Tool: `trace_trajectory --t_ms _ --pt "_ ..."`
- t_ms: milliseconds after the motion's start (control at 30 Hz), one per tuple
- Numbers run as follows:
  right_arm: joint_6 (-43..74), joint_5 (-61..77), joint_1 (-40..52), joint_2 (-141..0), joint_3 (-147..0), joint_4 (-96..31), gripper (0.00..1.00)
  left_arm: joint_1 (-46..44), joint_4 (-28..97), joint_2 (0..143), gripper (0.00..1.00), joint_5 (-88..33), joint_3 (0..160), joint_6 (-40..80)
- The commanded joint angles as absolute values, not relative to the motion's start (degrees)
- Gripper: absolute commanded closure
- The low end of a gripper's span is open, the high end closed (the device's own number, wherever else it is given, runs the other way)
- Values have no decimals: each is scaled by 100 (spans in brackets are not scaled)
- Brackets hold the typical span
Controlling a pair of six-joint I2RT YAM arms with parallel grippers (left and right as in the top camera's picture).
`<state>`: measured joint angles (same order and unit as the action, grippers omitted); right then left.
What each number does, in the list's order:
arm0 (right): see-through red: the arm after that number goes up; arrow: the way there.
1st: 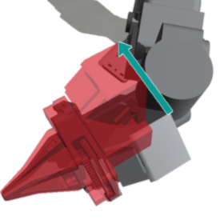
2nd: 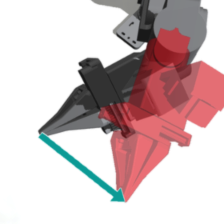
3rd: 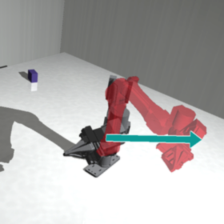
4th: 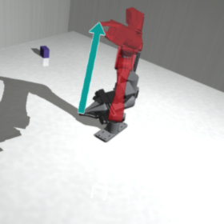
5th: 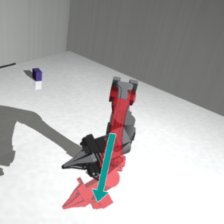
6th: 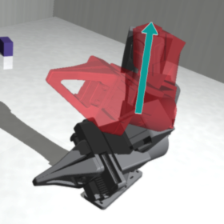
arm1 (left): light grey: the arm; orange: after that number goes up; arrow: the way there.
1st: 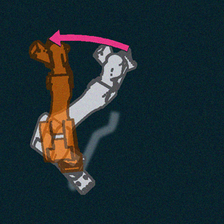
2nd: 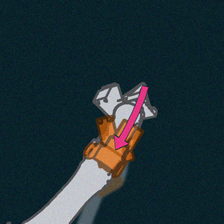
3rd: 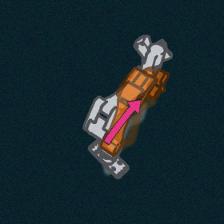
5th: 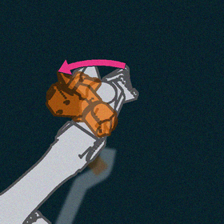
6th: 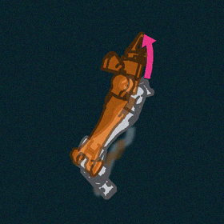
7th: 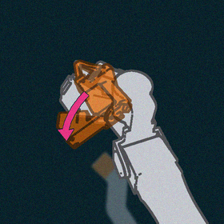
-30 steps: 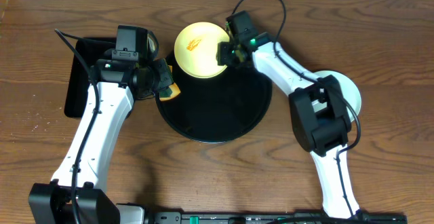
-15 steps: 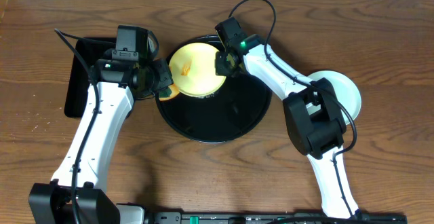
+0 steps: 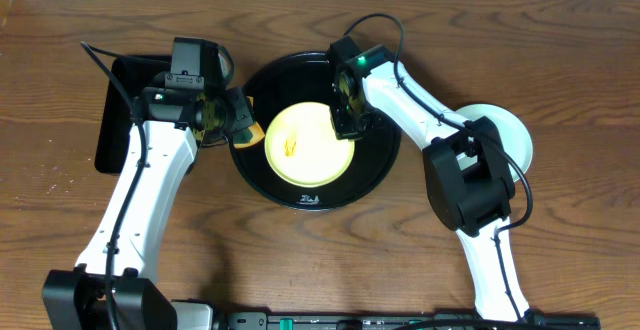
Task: Clean dirty plates on tray and stack at the side
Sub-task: 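Move the right gripper to the yellow plate and grip its rim, then lower the sponge onto the yellow plate and scrub with the left gripper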
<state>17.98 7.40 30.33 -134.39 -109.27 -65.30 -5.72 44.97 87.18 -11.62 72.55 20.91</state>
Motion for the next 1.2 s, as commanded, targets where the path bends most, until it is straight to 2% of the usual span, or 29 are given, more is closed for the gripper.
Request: trace_trajectory --t_ms 0,400,733,967,1167 --pt "1129 650 2888 -13415 -10777 -6676 99 -552 4464 8888 93 -1105 7231 1789" --pt "1020 652 2886 -13415 -10777 -6514 99 -873 3828 10136 93 -1599 7231 705" --pt "1020 714 2880 -13415 -10777 -6512 99 -1594 3457 11203 93 -1039 7231 908" --pt "1022 714 2880 -13415 -10777 -6473 99 -1778 3704 11655 93 -819 7231 1712" --pt "1022 714 2880 -13415 -10777 -6388 99 -1798 3802 11625 93 -2445 7234 1852"
